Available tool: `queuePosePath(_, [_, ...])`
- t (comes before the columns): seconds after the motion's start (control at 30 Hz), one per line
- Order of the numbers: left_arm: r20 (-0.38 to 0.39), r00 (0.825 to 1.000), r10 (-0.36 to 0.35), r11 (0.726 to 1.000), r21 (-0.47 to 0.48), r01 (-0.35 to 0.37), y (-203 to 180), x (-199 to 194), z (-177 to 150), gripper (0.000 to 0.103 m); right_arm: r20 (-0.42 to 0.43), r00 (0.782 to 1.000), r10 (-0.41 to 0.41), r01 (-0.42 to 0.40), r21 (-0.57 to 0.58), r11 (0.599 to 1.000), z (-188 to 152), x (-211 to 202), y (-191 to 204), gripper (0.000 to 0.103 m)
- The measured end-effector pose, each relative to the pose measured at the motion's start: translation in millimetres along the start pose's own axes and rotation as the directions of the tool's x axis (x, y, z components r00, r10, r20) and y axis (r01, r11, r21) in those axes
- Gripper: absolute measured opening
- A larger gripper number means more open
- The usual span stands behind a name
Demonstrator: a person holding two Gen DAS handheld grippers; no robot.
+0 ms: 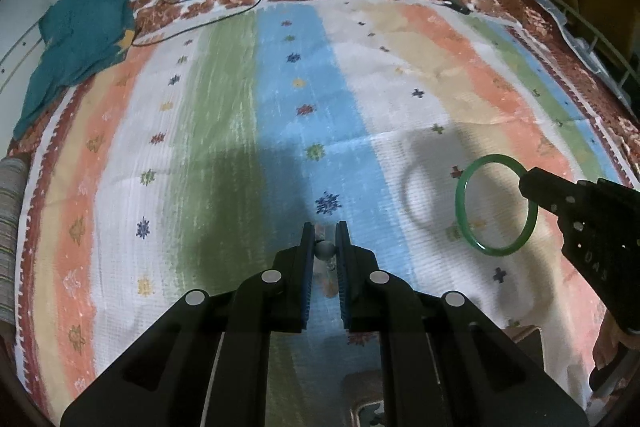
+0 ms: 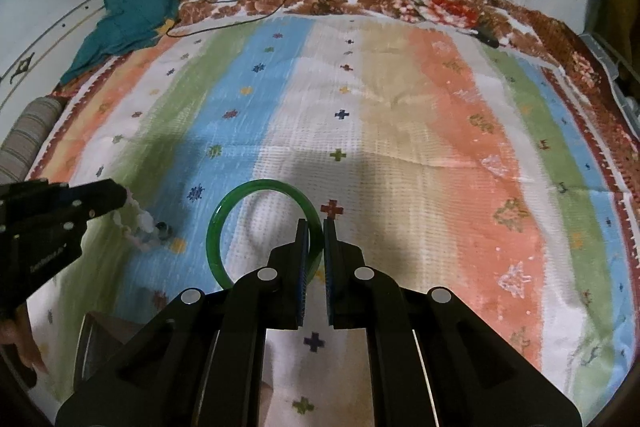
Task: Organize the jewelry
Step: 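Lift both held bracelets and carry them back over the silver tin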
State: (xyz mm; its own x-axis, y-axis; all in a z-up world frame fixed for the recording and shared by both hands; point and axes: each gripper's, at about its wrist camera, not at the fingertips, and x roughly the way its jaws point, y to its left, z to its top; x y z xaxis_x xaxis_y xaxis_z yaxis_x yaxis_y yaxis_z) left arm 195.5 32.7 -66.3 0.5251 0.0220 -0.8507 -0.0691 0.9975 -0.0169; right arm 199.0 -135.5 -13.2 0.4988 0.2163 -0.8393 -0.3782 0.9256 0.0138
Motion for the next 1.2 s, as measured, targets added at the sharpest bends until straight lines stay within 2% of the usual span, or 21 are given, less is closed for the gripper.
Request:
queuePosePath(0.2, [0.036, 0.999, -0.005, 1.0, 0.01, 0.005, -4, -14, 1, 0.01, 0.015, 1.0, -0.017, 0.018, -0.016, 1.0, -10, -12, -1, 0.008])
queuePosePath(0.67, [0.127, 0.991, -0.039, 0.999, 0.026, 0.036, -15, -56, -4, 0.01, 0.126, 0.992, 0.024, -0.026, 0.015, 1.0, -15, -56, -3, 0.008])
queuePosePath(1.2, [0.22, 0.971, -0.089, 0.996, 0.05, 0.079, -30, -106, -19, 0.01, 0.2, 0.979, 0.036, -0.033, -0.016, 0.999, -32, -93, 5, 0.008])
